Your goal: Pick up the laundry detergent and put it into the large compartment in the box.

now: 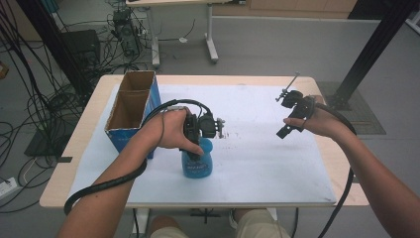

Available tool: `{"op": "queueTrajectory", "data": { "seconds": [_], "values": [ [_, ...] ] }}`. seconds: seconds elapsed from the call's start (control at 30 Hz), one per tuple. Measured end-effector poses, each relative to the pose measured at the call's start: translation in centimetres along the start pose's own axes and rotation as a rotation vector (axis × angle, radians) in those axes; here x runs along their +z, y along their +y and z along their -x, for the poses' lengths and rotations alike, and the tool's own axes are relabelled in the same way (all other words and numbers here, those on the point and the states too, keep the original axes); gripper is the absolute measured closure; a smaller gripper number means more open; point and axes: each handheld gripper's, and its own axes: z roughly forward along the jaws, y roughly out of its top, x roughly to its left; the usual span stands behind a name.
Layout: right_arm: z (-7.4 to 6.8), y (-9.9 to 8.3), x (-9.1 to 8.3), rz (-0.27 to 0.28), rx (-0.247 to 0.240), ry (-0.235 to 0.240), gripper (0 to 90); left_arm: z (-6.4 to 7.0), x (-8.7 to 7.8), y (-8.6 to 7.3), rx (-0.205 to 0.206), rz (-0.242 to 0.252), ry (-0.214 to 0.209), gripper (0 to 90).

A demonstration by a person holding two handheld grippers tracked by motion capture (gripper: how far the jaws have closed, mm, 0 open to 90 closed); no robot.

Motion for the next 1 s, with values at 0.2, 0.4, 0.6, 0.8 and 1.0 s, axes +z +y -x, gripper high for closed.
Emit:
{"op": "queueTrajectory", "data": {
  "seconds": [0.2, 0.4, 0.6, 0.8, 1.0],
  "values": [
    [-0.01, 0.00, -0.14, 0.001, -0.002, -0.003, 6.9, 0.01, 0.01, -0.02, -0.006, 0.001, -0.001, 37.7],
    [-0.02, 0.11, -0.08, -0.002, -0.004, -0.002, 6.9, -0.02, -0.01, 0.03, -0.006, -0.002, -0.001, 37.7],
    [-0.04, 0.16, -0.02, -0.004, -0.002, -0.001, 6.9, -0.11, -0.01, 0.06, -0.004, -0.004, -0.003, 37.7],
    [0.06, 0.09, 0.01, -0.006, -0.001, 0.000, 6.9, -0.14, 0.00, 0.08, -0.007, -0.004, -0.004, 37.7],
    [0.08, 0.06, 0.02, -0.004, -0.001, 0.001, 6.9, -0.15, -0.01, 0.20, -0.008, -0.009, -0.006, 37.7]
  ]
}}
